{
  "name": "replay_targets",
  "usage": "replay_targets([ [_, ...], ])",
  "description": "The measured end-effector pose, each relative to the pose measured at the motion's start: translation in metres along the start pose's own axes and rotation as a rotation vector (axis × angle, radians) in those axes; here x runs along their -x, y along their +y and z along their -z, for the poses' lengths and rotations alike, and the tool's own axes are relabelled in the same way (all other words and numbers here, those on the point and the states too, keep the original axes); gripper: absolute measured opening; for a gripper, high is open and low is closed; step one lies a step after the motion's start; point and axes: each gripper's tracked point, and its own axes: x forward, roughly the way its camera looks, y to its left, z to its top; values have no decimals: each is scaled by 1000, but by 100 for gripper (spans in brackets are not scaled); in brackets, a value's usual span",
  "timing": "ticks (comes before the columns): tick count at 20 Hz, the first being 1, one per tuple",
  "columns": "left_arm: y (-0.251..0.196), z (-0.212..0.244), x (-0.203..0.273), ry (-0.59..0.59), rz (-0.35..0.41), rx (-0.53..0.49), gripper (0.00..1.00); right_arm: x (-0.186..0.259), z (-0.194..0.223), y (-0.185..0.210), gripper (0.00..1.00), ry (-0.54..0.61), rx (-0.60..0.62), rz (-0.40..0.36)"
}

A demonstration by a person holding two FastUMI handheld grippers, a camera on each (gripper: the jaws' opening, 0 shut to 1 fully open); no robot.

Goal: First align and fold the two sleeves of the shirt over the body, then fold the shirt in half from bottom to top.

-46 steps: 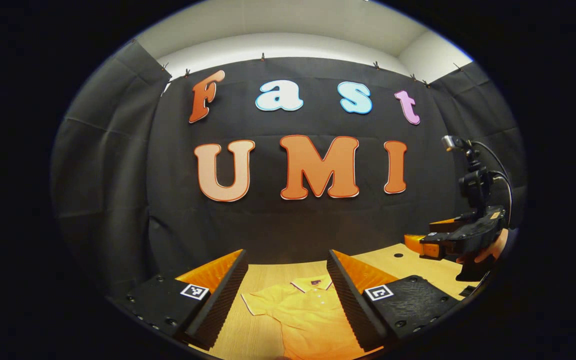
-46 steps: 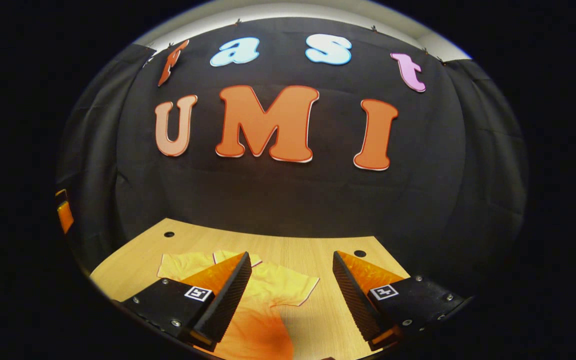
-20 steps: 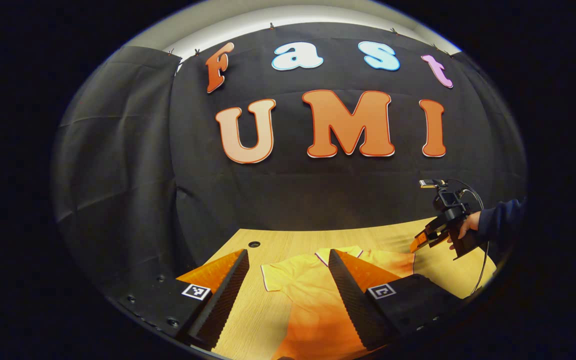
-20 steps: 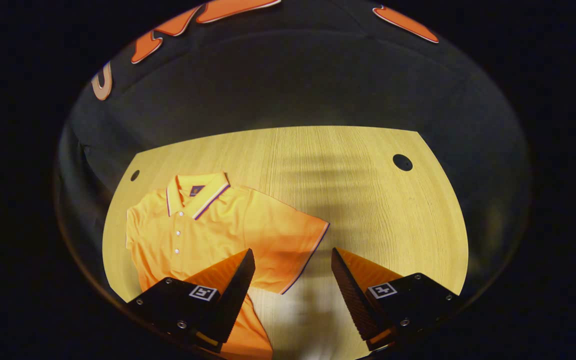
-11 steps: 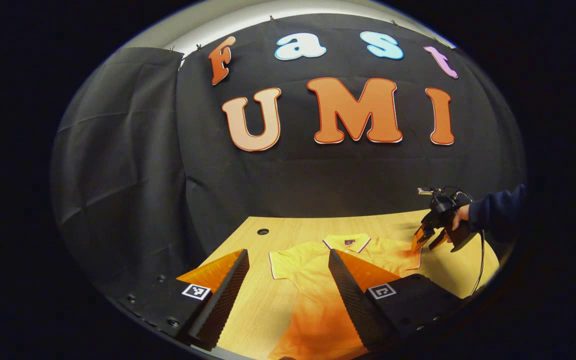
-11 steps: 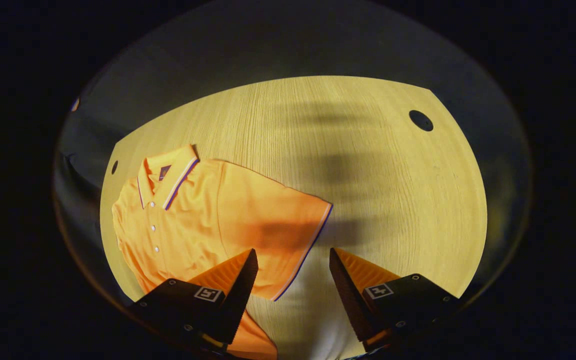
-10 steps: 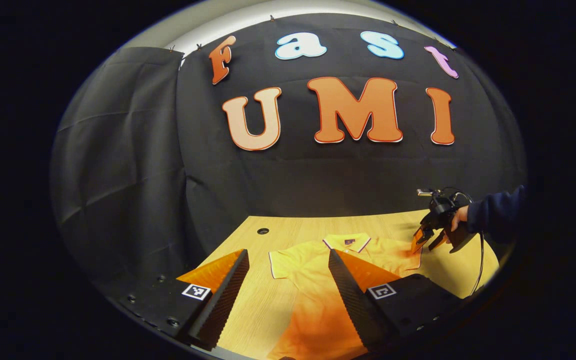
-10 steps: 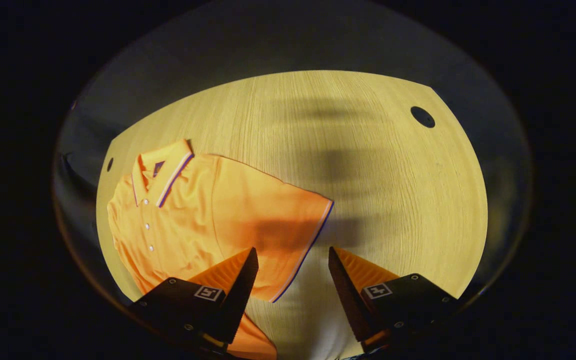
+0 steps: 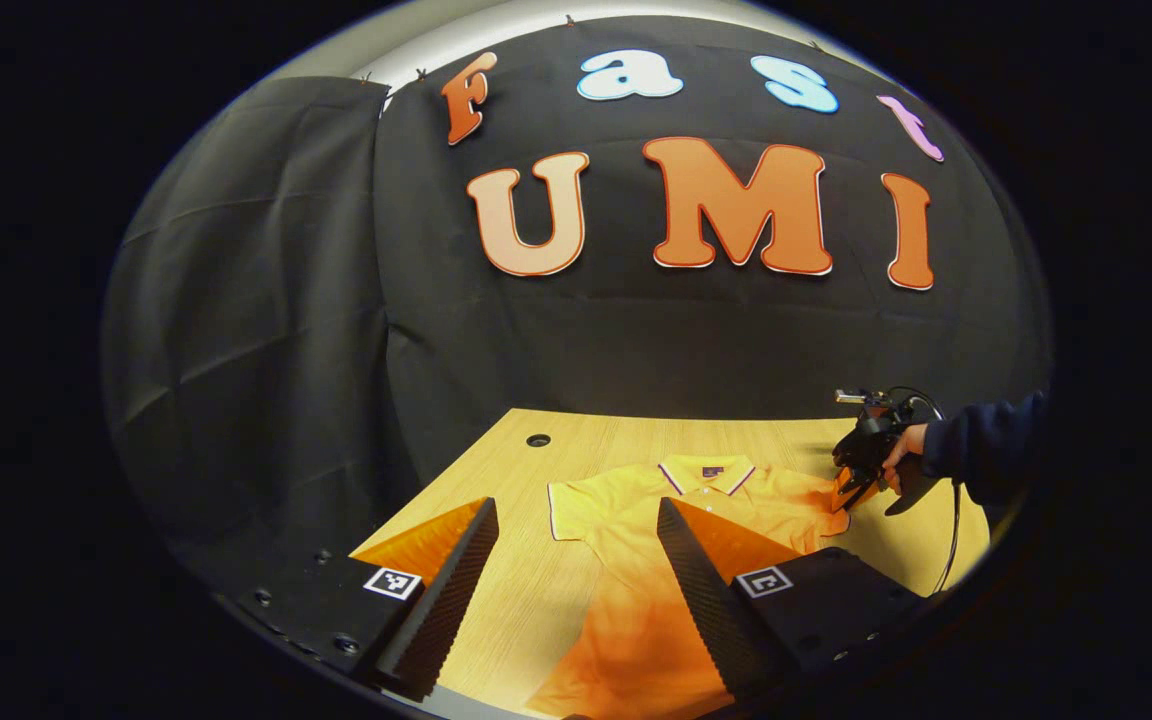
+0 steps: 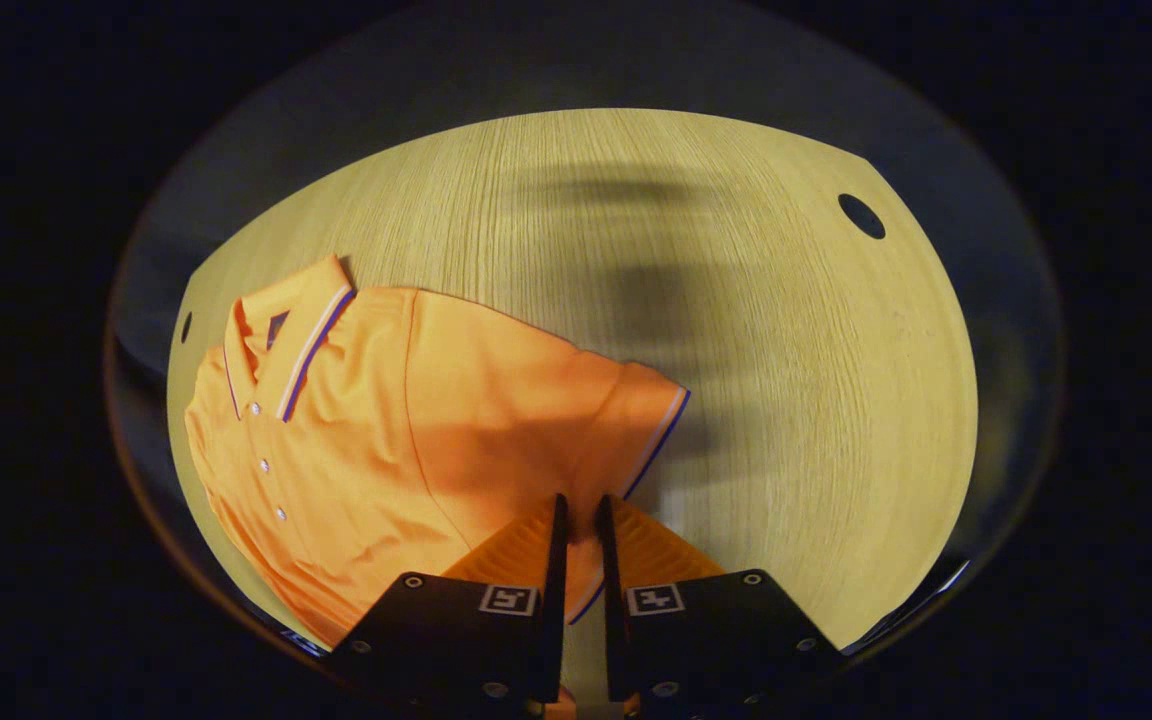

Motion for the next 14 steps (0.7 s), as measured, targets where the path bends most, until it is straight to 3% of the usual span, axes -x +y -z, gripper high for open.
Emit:
replay_targets([
  [2, 4, -1, -2, 0, -10, 11, 98, 3, -4, -1, 8, -13, -45, -51],
  [6, 1, 2, -11, 9, -7, 21, 98, 24, -23, 10, 8, -87, -37, -102],
  [14, -4, 3, -19, 26, -4, -3, 98, 56, -35, 44, 7, -111, 91, -91],
])
